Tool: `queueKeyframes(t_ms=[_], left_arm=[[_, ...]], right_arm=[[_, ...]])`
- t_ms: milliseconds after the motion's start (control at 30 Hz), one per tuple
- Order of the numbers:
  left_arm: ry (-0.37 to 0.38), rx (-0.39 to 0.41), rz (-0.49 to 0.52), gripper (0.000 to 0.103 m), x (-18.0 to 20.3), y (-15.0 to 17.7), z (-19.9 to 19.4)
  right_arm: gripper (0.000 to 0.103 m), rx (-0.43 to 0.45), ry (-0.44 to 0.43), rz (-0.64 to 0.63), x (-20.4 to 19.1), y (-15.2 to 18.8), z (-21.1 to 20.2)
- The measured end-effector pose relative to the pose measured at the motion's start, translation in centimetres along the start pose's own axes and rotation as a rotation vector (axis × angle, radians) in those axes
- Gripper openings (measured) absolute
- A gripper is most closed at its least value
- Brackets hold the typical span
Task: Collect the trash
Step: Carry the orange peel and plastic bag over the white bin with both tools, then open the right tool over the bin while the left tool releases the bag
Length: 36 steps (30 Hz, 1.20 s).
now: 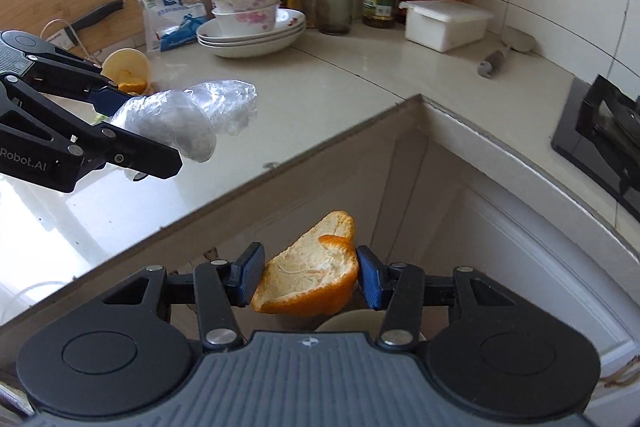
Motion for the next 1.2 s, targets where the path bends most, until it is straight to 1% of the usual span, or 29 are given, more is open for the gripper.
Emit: queueKeyframes(t_ms=[67, 167, 433, 500, 567, 600, 633, 667, 767, 900, 1033, 1067, 1100, 1133, 1167, 1200], left_arm=[[0.031, -0.006, 0.004, 0.043, 1.4, -0.6, 1.2], [0.058, -0.02, 0.0, 0.043, 3.1, -1.4, 2.9], [0.051, -0.067, -0.038, 0.043, 6.0, -2.5, 7.4], [0.044, -0.085, -0.048, 0.043, 6.3, -2.6, 8.4], [0.041, -0.098, -0.054, 0.043, 6.6, -2.7, 9.2], [0.036, -0.104, -0.053, 0.043, 6.8, -2.8, 9.6], [0.032, -0.109, -0.052, 0.043, 7.0, -2.8, 9.9], [0.029, -0.113, -0.051, 0.043, 7.2, -2.8, 10.2], [0.031, -0.13, -0.053, 0.043, 7.6, -2.9, 11.4], [0.029, -0.159, -0.055, 0.043, 8.3, -3.0, 13.6], [0.019, -0.179, -0.058, 0.044, 9.0, -3.1, 16.0], [0.013, -0.181, -0.061, 0.046, 9.1, -3.1, 16.5], [0.008, -0.183, -0.061, 0.051, 9.3, -3.2, 17.0], [0.004, -0.184, -0.059, 0.067, 9.4, -3.3, 17.3], [-0.007, -0.182, -0.057, 0.079, 9.6, -3.4, 17.6], [-0.014, -0.17, -0.055, 0.079, 9.7, -3.5, 17.7]], right_arm=[[0.055, -0.017, 0.009, 0.023, 1.1, 1.1, 0.6], [0.055, -0.046, 0.018, 0.053, 2.6, 2.6, 1.9], [0.057, -0.132, 0.003, 0.097, 5.2, 5.4, 7.5], [0.062, -0.14, 0.003, 0.104, 5.6, 5.8, 8.8], [0.08, -0.135, -0.008, 0.111, 5.8, 6.1, 9.4], [0.084, -0.133, -0.012, 0.116, 5.9, 6.2, 9.6], [0.09, -0.132, -0.015, 0.118, 6.0, 6.4, 9.6], [0.093, -0.132, -0.018, 0.117, 6.0, 6.6, 9.5], [0.096, -0.131, -0.004, 0.115, 6.4, 7.5, 8.9], [0.098, -0.137, 0.01, 0.14, 7.4, 8.6, 7.7], [0.101, -0.137, 0.044, 0.159, 7.9, 10.0, 6.1], [0.101, -0.135, 0.048, 0.166, 8.1, 10.2, 5.7], [0.101, -0.132, 0.052, 0.172, 8.2, 10.5, 5.3], [0.103, -0.128, 0.061, 0.177, 8.2, 10.7, 5.0], [0.103, -0.125, 0.067, 0.181, 8.3, 11.0, 4.7], [0.103, -0.124, 0.07, 0.186, 8.4, 11.2, 4.3]])
Point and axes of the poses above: each gripper's, at about its wrist camera, not at the fingertips, and z roughly the way its jaws point, x to its right, y to its underside, the point moved 4 cm from there along z, roughly the way its jaws point, and after that the axes turned 13 degrees about -x, right-handed, at the moved point
